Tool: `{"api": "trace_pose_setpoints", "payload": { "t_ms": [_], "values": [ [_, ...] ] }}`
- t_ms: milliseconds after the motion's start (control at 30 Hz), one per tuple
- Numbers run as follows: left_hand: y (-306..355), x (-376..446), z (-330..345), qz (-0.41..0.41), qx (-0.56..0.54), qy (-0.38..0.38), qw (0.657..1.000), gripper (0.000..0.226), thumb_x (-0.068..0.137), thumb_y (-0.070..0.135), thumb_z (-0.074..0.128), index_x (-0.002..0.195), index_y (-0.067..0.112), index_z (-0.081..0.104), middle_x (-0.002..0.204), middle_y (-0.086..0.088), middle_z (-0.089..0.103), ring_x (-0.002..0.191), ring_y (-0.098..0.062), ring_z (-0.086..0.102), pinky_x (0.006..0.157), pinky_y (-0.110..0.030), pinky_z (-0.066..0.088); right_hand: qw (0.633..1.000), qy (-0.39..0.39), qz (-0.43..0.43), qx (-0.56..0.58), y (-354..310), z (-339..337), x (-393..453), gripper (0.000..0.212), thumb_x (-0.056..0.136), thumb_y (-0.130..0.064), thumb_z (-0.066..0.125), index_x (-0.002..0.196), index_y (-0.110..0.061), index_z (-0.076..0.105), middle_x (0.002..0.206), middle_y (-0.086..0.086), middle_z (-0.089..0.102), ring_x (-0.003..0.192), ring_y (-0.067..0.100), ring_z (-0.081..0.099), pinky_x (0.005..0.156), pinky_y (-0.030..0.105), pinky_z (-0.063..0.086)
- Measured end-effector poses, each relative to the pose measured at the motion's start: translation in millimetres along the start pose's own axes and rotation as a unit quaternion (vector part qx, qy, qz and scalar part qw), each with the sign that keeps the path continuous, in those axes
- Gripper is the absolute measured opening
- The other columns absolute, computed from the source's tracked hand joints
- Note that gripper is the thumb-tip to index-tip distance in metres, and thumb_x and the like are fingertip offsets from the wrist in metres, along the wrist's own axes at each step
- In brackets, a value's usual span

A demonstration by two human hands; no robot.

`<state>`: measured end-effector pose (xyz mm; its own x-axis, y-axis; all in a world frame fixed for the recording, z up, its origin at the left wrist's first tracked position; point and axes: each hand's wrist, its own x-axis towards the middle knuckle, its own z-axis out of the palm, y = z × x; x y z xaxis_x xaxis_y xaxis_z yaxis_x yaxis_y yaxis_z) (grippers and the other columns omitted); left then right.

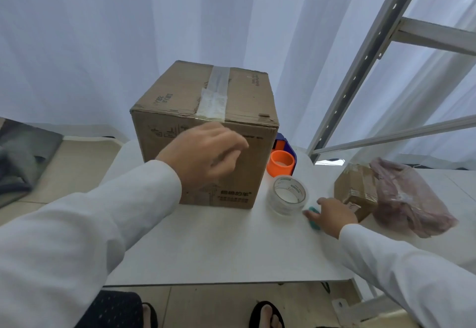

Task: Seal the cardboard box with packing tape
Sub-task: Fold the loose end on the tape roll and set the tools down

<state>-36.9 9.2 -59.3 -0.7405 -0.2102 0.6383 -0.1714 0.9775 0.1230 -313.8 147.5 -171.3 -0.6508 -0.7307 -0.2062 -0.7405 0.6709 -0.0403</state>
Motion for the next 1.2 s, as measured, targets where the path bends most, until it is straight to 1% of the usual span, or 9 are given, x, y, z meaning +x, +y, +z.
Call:
{"api": "trace_pose_setpoints", "payload": {
  "t_ms": [67, 133, 233, 333, 433, 500, 633, 800, 1200],
  "values": [
    [-6, 2, -11, -0.03, 0.044, 0.088, 0.995, 0.024, 0.083, 0.022, 0.049, 0.097, 0.011, 0.065, 0.088, -0.003, 0.07, 0.09, -0.016, 0.053, 0.081, -0.032, 0.041, 0.998, 0.06, 0.001, 0.018, -4, -16, -4, 0.044, 0.092, -0.04, 0.046, 0.129, -0.017, 0.044, 0.129, 0.009, 0.053, 0.11, 0.026, 0.056, 0.085, 0.034, 0.048],
    [-21, -4, -21, -0.092, 0.104, 0.144, 0.98, 0.026, 0.081, 0.025, 0.05, 0.1, 0.012, 0.062, 0.1, -0.005, 0.069, 0.103, -0.017, 0.047, 0.091, -0.034, 0.03, 0.986, 0.159, -0.008, 0.047, -13, -39, -11, 0.038, 0.094, -0.024, 0.044, 0.132, -0.018, 0.042, 0.132, 0.011, 0.05, 0.114, 0.028, 0.051, 0.092, 0.037, 0.044],
    [-45, -21, -35, -0.225, 0.153, 0.143, 0.952, 0.036, 0.082, 0.033, 0.047, 0.11, 0.013, 0.058, 0.123, -0.007, 0.06, 0.124, -0.022, 0.037, 0.106, -0.036, 0.016, 0.949, 0.271, -0.018, 0.163, -39, -75, -20, 0.037, 0.091, -0.012, 0.048, 0.128, -0.015, 0.045, 0.13, 0.014, 0.048, 0.113, 0.032, 0.049, 0.095, 0.042, 0.042],
    [-59, -38, -41, -0.345, 0.123, 0.1, 0.925, 0.049, 0.084, 0.042, 0.047, 0.124, 0.014, 0.049, 0.143, -0.008, 0.042, 0.137, -0.026, 0.024, 0.112, -0.047, 0.014, 0.889, 0.36, -0.11, 0.262, -73, -97, -22, 0.038, 0.091, -0.022, 0.048, 0.129, -0.02, 0.044, 0.133, 0.011, 0.045, 0.118, 0.029, 0.046, 0.101, 0.044, 0.04],
    [-60, -46, -40, -0.376, 0.032, 0.043, 0.925, 0.056, 0.087, 0.039, 0.054, 0.134, 0.014, 0.038, 0.152, -0.007, 0.026, 0.142, -0.024, 0.016, 0.113, -0.045, 0.017, 0.867, 0.338, -0.253, 0.266, -110, -104, -31, 0.046, 0.09, -0.036, 0.043, 0.135, -0.027, 0.036, 0.141, 0.005, 0.036, 0.126, 0.023, 0.036, 0.1, 0.034, 0.032],
    [-56, -47, -35, -0.369, -0.013, 0.01, 0.929, 0.061, 0.086, 0.034, 0.057, 0.137, 0.013, 0.033, 0.153, -0.007, 0.022, 0.14, -0.022, 0.019, 0.112, -0.04, 0.021, 0.874, 0.297, -0.3, 0.239, -130, -104, -38, 0.049, 0.09, -0.039, 0.045, 0.136, -0.032, 0.031, 0.144, 0.001, 0.028, 0.131, 0.023, 0.029, 0.102, 0.038, 0.033],
    [-46, -42, -31, -0.365, -0.012, 0.017, 0.931, 0.057, 0.086, 0.028, 0.058, 0.136, 0.011, 0.035, 0.148, -0.009, 0.027, 0.134, -0.026, 0.03, 0.108, -0.039, 0.028, 0.902, 0.276, -0.285, 0.171, -142, -102, -36, 0.046, 0.09, -0.043, 0.046, 0.132, -0.027, 0.038, 0.142, 0.0, 0.033, 0.131, 0.02, 0.028, 0.105, 0.041, 0.032],
    [-42, -41, -31, -0.334, 0.003, 0.014, 0.942, 0.048, 0.088, 0.025, 0.054, 0.133, 0.013, 0.04, 0.142, -0.007, 0.033, 0.129, -0.028, 0.034, 0.107, -0.036, 0.028, 0.895, 0.289, -0.281, 0.192, -130, -104, -29, 0.043, 0.087, -0.037, 0.053, 0.126, -0.021, 0.046, 0.134, 0.001, 0.044, 0.125, 0.019, 0.035, 0.103, 0.035, 0.032],
    [-36, -38, -30, -0.336, -0.003, 0.028, 0.941, 0.039, 0.088, 0.021, 0.052, 0.126, 0.013, 0.046, 0.137, -0.007, 0.039, 0.123, -0.027, 0.037, 0.104, -0.035, 0.029, 0.887, 0.312, -0.317, 0.123, -114, -94, -35, 0.051, 0.086, -0.032, 0.051, 0.132, -0.011, 0.044, 0.136, 0.012, 0.045, 0.128, 0.029, 0.037, 0.104, 0.03, 0.022]
  ]
}}
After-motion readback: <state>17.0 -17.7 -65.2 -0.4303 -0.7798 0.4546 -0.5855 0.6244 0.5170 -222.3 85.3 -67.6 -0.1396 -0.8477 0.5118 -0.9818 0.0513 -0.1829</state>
